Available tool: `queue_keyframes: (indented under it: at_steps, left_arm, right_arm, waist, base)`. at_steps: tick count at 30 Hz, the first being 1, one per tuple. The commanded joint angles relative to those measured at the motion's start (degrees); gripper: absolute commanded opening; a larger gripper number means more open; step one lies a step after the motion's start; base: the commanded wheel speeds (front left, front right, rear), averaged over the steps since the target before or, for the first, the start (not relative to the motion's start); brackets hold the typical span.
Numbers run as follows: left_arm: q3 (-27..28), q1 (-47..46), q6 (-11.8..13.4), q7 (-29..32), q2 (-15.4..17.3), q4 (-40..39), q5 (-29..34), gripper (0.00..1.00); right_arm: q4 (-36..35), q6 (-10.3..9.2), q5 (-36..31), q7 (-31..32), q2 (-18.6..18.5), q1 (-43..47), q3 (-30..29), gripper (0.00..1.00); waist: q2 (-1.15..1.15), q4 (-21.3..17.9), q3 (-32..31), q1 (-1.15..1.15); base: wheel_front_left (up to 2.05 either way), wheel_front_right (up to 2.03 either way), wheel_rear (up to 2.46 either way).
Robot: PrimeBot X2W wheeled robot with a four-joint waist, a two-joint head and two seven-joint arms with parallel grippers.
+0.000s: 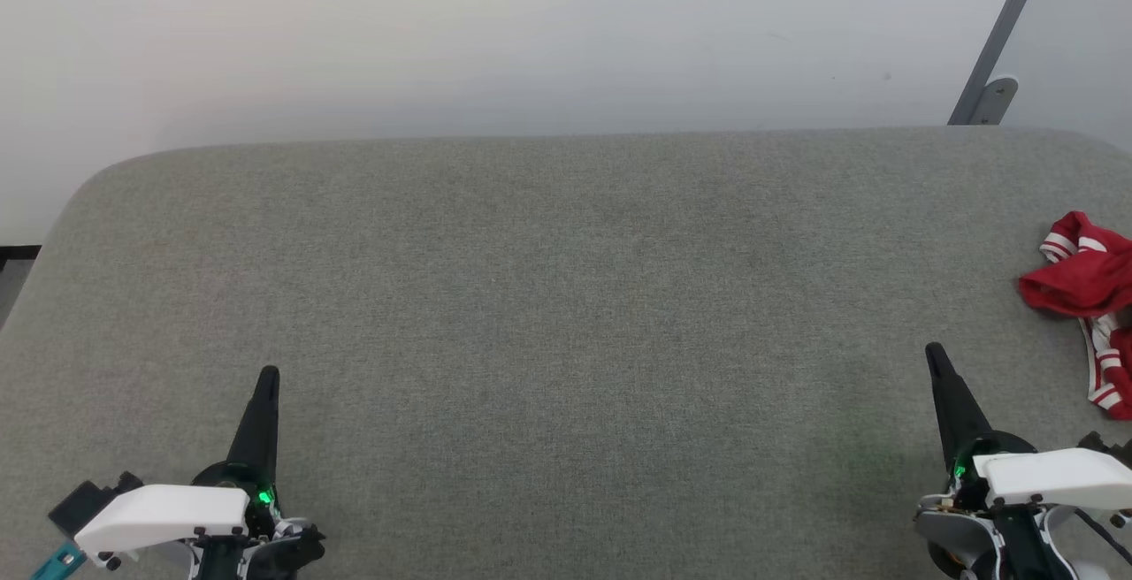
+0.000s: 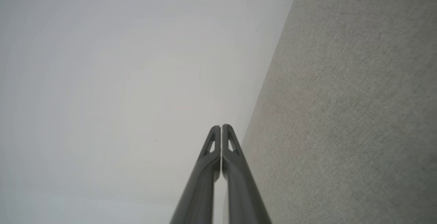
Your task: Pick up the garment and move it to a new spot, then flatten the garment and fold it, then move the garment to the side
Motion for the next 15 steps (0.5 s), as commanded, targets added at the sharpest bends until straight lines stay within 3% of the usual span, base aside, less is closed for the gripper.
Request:
queue_keyframes:
  at_steps: [1, 15]
  left_arm:
    - [0.2, -1.1, -0.1, 0.5, -0.1, -0.1, -1.0, 0.0]
    - [0.2, -2.1, -0.2, 2.0, -0.7, 0.4, -5.8, 0.0]
  right_arm:
    - [-0.5, 0.0, 1.2, 0.6, 0.3, -0.9, -0.2, 0.0]
    - [-0.5, 0.0, 6.6, 2.0, 0.6, -1.5, -0.3, 0.0]
  waist:
    - [0.0, 0.0, 0.0, 0.0]
    - [0.0, -0.1, 0.0, 0.0]
  base:
    - [0.0, 0.0, 0.0]
    - [0.0, 0.0, 0.0]
